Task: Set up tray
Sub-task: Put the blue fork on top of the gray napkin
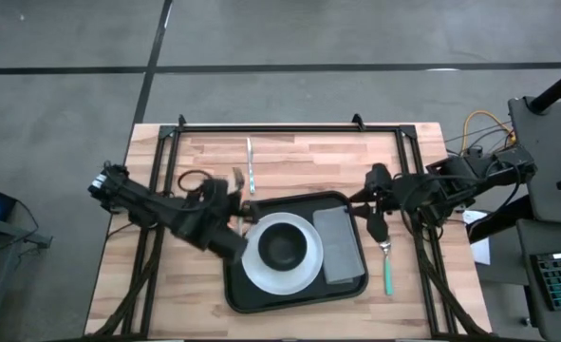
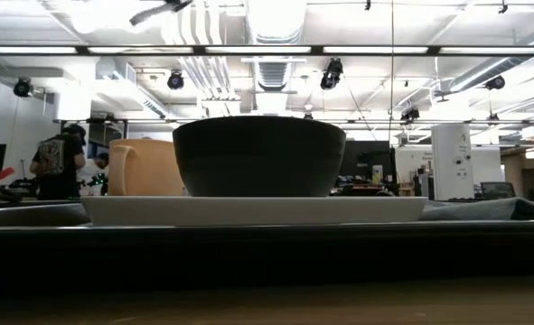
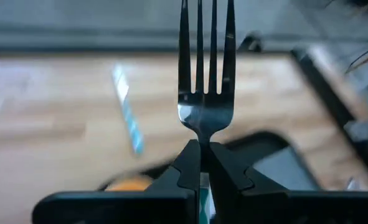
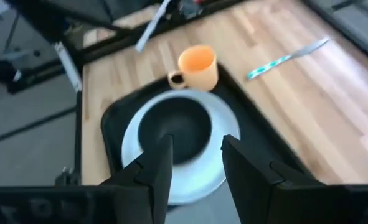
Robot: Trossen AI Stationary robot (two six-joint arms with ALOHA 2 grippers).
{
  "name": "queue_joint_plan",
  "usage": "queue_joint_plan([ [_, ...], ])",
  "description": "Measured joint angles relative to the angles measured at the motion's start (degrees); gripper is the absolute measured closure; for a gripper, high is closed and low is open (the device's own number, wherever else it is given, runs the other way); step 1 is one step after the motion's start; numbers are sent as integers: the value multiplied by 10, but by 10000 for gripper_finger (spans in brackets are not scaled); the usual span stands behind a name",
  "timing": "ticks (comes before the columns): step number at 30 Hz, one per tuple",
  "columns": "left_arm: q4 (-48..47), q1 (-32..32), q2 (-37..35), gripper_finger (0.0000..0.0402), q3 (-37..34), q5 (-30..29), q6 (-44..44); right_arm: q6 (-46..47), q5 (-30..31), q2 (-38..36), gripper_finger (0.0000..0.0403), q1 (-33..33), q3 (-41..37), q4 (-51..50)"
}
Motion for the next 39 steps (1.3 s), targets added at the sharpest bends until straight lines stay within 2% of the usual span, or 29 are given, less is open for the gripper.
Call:
queue_joint_plan([
  [5, 33, 38, 52, 401, 117, -108, 142, 0, 127, 1, 282, 27, -3, 2],
  [11, 92, 63, 137, 401, 257, -171, 290, 52, 252, 1, 275, 63, -10, 6],
  [15, 135, 72, 205, 401, 337, -199, 356, 54, 296, 1, 260, 83, -34, 77],
  [21, 354, 86, 203, 401, 255, -187, 430, 70, 303, 2, 248, 87, -63, 129],
  [25, 435, 90, 200, 402, 247, -172, 491, 86, 308, 1, 253, 87, -84, 138],
  [30, 469, 95, 200, 401, 250, -157, 512, 65, 311, 8, 265, 90, -145, 236],
  [36, 478, 94, 201, 401, 249, -156, 513, -63, 365, 8, 262, 90, -214, 424],
  [39, 480, 94, 201, 401, 248, -154, 513, -89, 367, 8, 263, 76, -225, 445],
])
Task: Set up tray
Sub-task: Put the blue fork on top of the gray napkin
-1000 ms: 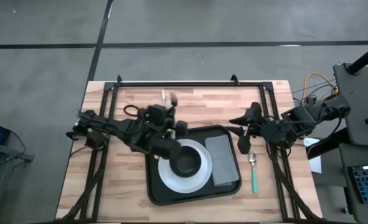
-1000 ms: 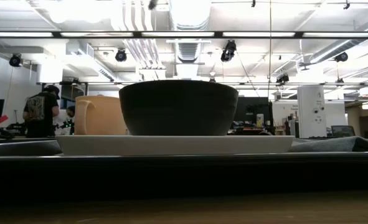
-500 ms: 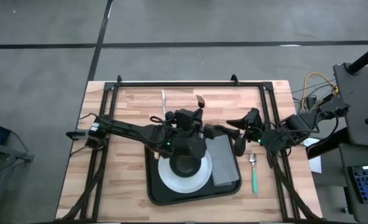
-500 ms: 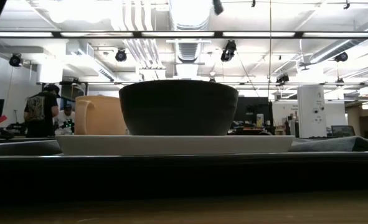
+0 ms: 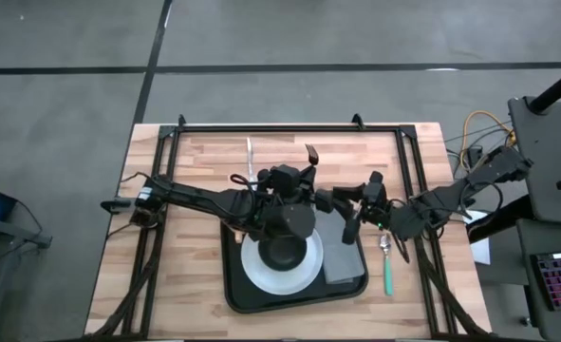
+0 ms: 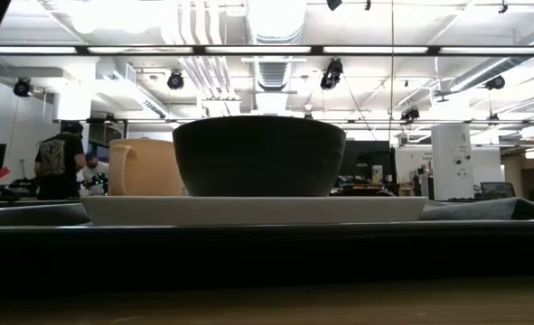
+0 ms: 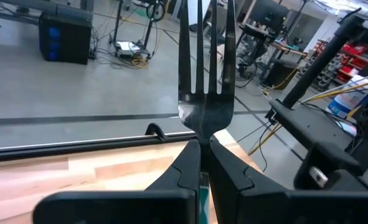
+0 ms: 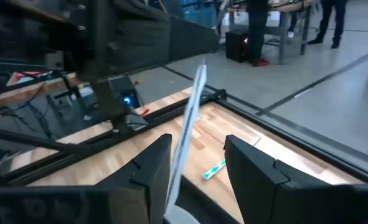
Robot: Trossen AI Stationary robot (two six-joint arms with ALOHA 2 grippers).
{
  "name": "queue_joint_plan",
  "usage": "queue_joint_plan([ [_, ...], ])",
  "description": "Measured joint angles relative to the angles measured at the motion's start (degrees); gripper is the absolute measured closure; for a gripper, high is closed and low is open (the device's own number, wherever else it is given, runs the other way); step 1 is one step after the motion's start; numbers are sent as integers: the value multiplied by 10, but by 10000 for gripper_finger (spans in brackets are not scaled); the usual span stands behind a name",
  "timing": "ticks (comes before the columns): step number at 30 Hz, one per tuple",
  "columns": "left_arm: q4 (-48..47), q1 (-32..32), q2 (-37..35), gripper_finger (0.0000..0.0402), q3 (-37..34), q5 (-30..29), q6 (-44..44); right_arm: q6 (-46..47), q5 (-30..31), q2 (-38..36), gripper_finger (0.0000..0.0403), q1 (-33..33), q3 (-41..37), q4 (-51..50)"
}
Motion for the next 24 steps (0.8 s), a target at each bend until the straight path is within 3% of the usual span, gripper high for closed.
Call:
queue_joint_plan([
  [7, 10, 0, 0, 401, 0, 12, 10, 1, -20, 3, 271, -39, -20, 7],
  [14, 19, 0, 0, 401, -1, 12, 32, -11, -81, 10, 272, -81, -31, 55],
  [24, 53, 5, 5, 397, -38, -17, 48, -40, -113, 50, 284, -91, -3, 74],
])
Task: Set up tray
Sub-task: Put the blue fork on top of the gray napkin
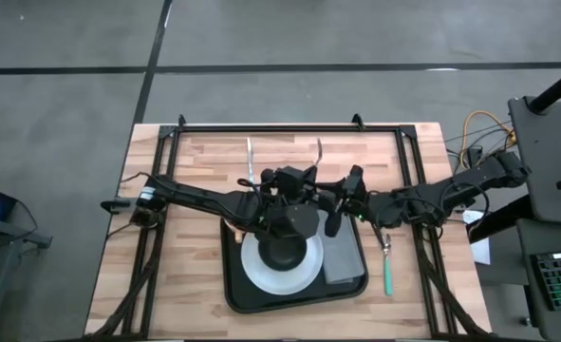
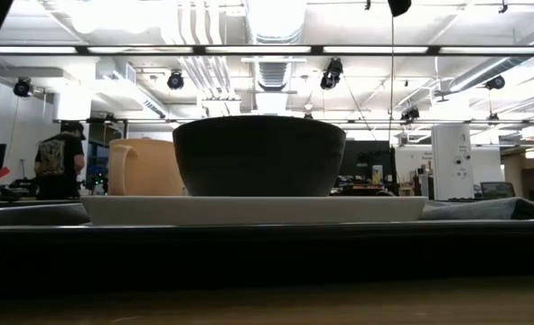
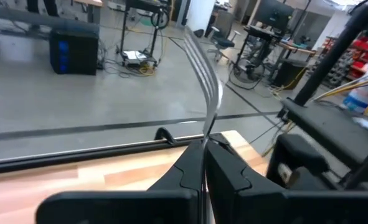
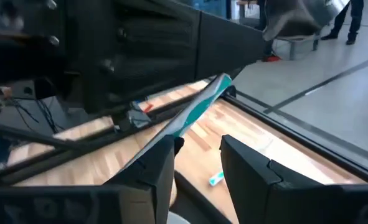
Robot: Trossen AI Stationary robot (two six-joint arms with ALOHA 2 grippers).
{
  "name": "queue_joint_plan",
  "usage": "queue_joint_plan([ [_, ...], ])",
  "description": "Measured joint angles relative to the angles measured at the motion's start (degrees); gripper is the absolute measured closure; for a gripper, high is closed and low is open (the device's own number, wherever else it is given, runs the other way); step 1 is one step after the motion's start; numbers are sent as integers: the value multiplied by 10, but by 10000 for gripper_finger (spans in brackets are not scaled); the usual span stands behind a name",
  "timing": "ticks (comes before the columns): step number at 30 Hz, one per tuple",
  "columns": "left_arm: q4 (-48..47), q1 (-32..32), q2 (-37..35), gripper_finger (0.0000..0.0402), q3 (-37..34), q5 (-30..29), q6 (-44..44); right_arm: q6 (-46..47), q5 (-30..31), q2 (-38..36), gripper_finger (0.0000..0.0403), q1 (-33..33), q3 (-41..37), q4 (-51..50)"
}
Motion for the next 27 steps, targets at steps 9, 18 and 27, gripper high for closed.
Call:
queue_joint_plan([
  [9, 40, 0, -1, 398, 1, 0, 37, 19, -26, -62, 271, 9, 7, -89],
  [18, 112, 9, -1, 400, 0, 19, 95, 29, -109, -66, 254, 11, 6, -95],
  [27, 125, 6, -1, 401, -1, 23, 117, 16, -107, -92, 255, 19, 6, -104],
])
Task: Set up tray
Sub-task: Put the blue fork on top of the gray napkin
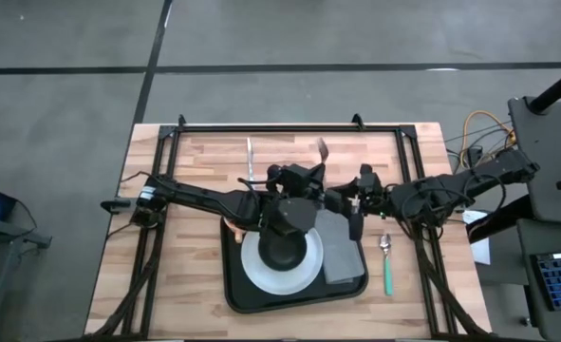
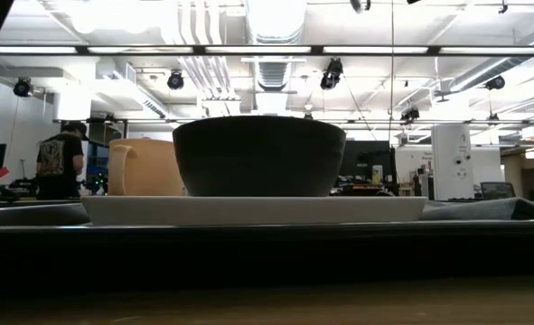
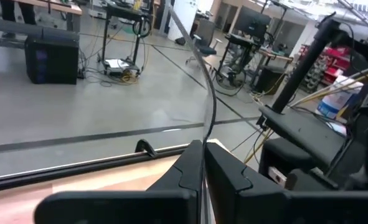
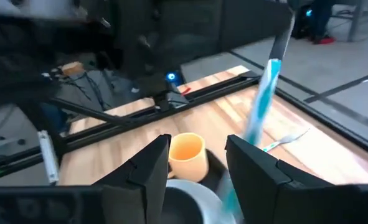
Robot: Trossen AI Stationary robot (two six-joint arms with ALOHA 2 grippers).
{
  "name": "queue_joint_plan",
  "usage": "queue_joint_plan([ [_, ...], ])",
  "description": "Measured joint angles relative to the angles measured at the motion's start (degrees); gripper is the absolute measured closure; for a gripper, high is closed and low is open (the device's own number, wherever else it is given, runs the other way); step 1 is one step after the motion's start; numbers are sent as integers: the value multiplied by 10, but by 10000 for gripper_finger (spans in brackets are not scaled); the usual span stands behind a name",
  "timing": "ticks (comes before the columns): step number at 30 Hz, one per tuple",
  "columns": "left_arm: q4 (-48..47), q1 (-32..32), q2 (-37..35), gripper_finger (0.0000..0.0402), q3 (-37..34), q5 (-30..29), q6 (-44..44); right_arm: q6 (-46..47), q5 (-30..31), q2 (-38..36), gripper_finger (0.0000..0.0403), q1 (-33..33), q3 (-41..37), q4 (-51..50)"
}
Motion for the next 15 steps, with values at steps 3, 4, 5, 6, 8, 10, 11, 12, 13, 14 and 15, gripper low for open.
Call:
queue_joint_plan([
  [3, 1, 1, 0, 401, -4, -3, -2, -5, 23, 1, 262, 0, 0, 0],
  [4, 2, 1, 0, 401, -6, -2, -2, -8, 25, 1, 264, 0, 0, 0],
  [5, 2, 1, 0, 401, -6, -2, -2, -12, 25, 1, 266, 0, 0, 0],
  [6, 5, 1, 0, 401, -6, -2, -2, -15, 26, 1, 268, 0, 0, 0],
  [8, 9, 1, 0, 401, -6, -3, -2, -19, 27, -2, 272, 0, 0, -2],
  [10, 10, 2, 0, 401, -6, -3, -2, -18, 27, -9, 276, 0, 0, -10],
  [11, 10, 2, 0, 401, -6, -3, 3, -15, 27, -14, 278, 0, 0, -12],
  [12, 9, 2, 0, 401, -6, -2, 10, -14, 26, -20, 279, 2, 0, -15],
  [13, 9, 1, 0, 402, -6, -1, 17, -14, 24, -28, 280, 5, 0, -18],
  [14, 9, 1, 0, 402, -6, 4, 20, -17, 25, -36, 281, 8, 0, -22],
  [15, 10, 1, 0, 401, -6, 8, 20, -19, 31, -45, 282, 9, 0, -35],
])
